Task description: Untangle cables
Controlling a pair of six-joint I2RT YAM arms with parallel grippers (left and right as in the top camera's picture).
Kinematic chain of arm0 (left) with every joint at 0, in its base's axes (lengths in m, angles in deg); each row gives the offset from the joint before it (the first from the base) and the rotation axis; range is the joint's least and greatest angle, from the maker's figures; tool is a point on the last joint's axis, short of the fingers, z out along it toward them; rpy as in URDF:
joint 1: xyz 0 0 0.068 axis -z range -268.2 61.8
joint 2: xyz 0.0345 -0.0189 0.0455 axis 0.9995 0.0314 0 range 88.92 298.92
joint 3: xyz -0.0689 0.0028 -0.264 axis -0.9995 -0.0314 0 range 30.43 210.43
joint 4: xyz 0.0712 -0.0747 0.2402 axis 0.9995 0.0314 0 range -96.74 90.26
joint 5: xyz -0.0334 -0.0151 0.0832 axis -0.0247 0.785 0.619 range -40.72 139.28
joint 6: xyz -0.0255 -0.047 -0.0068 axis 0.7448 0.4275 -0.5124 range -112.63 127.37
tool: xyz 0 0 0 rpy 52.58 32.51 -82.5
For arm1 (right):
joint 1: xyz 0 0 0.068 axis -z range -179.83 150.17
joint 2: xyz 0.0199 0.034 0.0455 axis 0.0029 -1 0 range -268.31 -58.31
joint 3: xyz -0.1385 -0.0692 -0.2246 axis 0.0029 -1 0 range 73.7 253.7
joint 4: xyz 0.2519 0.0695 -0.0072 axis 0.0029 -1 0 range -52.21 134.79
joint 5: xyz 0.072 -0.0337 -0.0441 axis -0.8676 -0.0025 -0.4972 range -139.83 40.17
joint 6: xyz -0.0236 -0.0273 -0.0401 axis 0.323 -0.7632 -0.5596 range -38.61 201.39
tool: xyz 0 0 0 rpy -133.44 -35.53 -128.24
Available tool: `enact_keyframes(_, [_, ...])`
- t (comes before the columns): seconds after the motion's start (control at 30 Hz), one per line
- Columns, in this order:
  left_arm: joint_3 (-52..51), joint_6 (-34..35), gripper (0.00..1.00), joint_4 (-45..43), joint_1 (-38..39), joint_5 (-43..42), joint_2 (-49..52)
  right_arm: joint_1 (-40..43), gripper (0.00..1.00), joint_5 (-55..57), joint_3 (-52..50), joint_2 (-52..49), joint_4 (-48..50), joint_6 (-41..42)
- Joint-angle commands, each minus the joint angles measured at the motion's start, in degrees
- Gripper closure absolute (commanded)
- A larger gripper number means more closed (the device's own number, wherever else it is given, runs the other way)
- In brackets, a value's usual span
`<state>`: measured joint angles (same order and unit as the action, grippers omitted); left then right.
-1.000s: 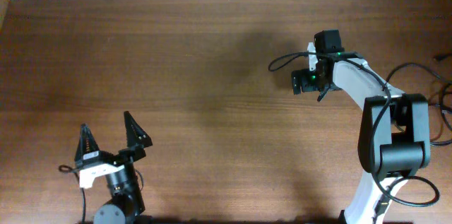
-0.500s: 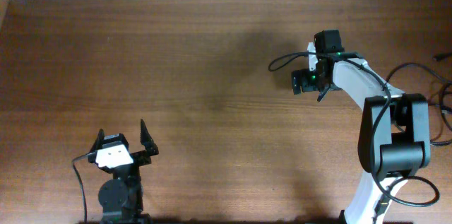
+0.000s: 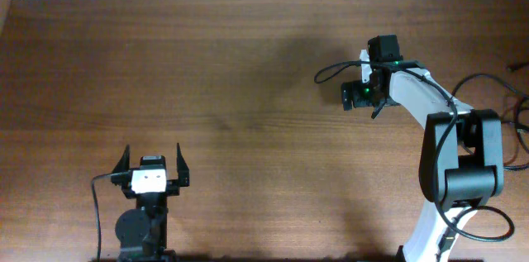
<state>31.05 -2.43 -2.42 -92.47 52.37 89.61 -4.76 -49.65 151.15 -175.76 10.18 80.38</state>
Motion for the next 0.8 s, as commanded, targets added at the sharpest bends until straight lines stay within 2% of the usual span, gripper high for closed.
enact_keyframes(0.0, [-0.11,1.64,0.01,0.33,-0.28,0.81,-0.39,-0.26,0.01,3.5,-2.45,-4.66,-0.87,0.02])
enact_keyframes(0.13, [-0.13,4.39,0.01,-0.15,-0.28,4.7,-0.39,-0.26,0.01,3.5,-2.45,-4.66,-0.9,0.02])
enact_keyframes(0.77, [-0.11,4.37,0.01,-0.15,-0.24,4.22,-0.35,-0.26,0.01,3.5,-2.45,-4.66,-0.87,0.02])
